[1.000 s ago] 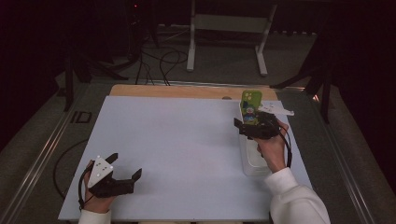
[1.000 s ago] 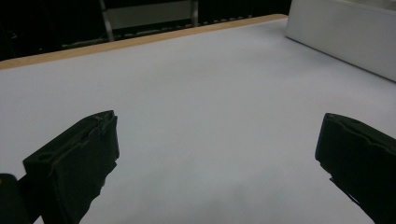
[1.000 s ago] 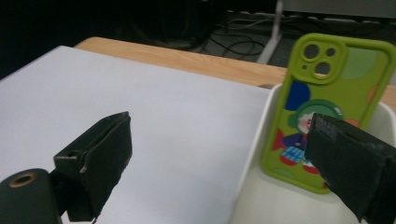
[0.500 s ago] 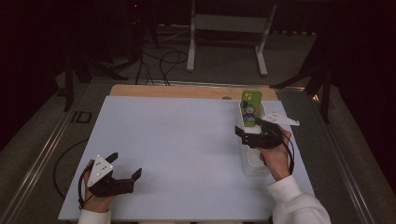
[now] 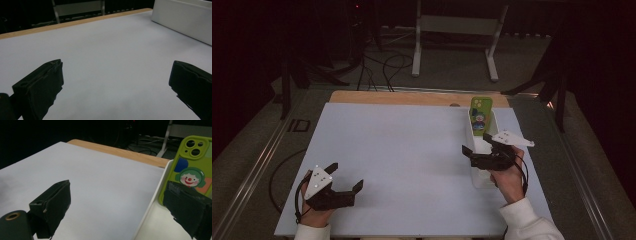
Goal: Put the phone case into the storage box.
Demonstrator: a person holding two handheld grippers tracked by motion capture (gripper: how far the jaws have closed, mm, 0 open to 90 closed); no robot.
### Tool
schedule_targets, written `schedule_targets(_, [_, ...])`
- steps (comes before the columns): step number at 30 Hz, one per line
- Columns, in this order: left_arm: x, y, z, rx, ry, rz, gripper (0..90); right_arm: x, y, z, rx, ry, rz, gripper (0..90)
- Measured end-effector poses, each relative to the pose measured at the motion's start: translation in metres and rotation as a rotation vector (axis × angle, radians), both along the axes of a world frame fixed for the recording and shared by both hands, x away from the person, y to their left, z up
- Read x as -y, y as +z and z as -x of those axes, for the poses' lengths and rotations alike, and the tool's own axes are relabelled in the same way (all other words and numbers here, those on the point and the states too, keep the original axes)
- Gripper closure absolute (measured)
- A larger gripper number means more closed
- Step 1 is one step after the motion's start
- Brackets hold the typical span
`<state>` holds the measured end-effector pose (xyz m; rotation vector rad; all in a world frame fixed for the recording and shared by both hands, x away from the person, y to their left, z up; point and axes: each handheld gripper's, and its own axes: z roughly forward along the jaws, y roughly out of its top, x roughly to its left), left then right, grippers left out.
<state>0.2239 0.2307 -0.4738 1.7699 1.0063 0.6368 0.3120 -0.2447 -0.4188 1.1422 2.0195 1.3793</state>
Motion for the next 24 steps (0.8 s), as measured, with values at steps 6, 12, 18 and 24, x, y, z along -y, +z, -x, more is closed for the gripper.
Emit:
schedule_targets(6, [-0.001, 0.002, -0.001, 0.002, -0.004, 0.002, 0.0, 0.001, -0.003, 0.009, 0.014, 0.009, -0.01, 7.7])
schedule_targets(12, [-0.003, 0.006, -0.002, 0.009, -0.006, 0.008, 0.0, 0.004, -0.008, 0.017, 0.02, 0.028, -0.037, 8.1])
schedule_targets(18, [-0.005, 0.008, -0.004, 0.014, -0.005, 0.023, 0.0, 0.006, -0.012, 0.025, 0.034, 0.049, -0.068, 8.1])
schedule_targets(24, [-0.005, 0.008, -0.005, 0.014, -0.009, 0.023, 0.0, 0.01, -0.018, 0.039, 0.056, 0.054, -0.098, 8.1])
